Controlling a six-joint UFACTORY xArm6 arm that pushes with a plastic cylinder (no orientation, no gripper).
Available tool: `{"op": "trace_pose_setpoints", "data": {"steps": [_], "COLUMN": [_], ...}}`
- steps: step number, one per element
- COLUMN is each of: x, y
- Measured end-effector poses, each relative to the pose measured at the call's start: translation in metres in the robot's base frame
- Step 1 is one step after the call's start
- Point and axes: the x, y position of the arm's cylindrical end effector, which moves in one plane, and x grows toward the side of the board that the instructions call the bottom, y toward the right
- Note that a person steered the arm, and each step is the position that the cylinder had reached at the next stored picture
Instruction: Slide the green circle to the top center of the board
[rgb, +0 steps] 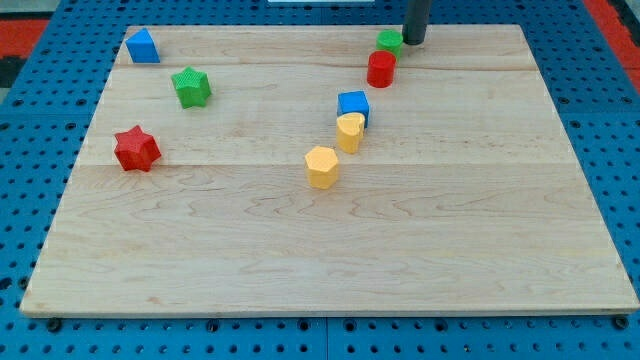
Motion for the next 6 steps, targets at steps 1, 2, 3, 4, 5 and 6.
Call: {"op": "trace_pose_setpoints", "data": {"steps": [1,2,3,4,5,6], "x": [0.025,0.012,0.001,0.001,0.015,0.03], "y": [0.032,-0.016,-0.09,-0.104,-0.101,-0.123]}}
